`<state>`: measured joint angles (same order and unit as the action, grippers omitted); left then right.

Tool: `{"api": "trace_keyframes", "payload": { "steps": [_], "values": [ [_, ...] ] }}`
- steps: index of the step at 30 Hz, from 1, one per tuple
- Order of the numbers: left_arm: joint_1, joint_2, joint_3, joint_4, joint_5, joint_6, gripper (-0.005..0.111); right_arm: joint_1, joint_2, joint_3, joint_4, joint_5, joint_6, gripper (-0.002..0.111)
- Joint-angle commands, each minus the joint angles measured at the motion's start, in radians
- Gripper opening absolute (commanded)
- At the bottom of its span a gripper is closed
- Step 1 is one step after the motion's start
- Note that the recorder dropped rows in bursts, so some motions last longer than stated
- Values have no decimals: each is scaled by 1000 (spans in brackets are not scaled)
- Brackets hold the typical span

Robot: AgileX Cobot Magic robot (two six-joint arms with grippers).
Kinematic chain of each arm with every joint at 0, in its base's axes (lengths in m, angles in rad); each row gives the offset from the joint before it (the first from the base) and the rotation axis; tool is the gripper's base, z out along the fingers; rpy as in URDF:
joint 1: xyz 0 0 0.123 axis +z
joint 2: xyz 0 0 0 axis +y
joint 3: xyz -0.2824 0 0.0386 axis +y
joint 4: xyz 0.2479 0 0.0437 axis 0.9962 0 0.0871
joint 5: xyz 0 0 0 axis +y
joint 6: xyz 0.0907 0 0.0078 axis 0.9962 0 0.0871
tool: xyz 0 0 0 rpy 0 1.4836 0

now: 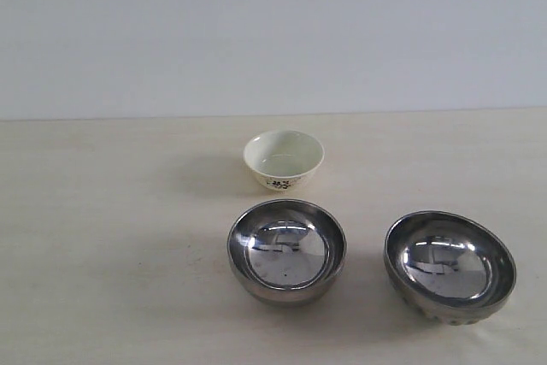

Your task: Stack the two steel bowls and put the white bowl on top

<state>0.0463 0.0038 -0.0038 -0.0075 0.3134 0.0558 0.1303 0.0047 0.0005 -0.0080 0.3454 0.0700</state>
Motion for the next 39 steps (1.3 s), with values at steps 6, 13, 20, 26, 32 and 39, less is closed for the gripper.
{"api": "trace_keyframes", "payload": {
  "steps": [6, 13, 20, 26, 32, 39],
  "values": [
    [1, -4, 4, -3, 1, 1, 4, -4, -5, 0, -1, -3, -2, 0],
    [1, -4, 4, -3, 1, 1, 4, -4, -5, 0, -1, -3, -2, 0],
    [1, -4, 4, -3, 1, 1, 4, -4, -5, 0, -1, -3, -2, 0],
    [1, -4, 4, -3, 1, 1, 4, -4, -5, 0, -4, -3, -17, 0],
    [1, -4, 4, -3, 1, 1, 4, -4, -5, 0, -3, -9, -17, 0],
    [1, -4, 4, -3, 1, 1, 4, -4, -5, 0, -3, -106, -17, 0]
  ]
}}
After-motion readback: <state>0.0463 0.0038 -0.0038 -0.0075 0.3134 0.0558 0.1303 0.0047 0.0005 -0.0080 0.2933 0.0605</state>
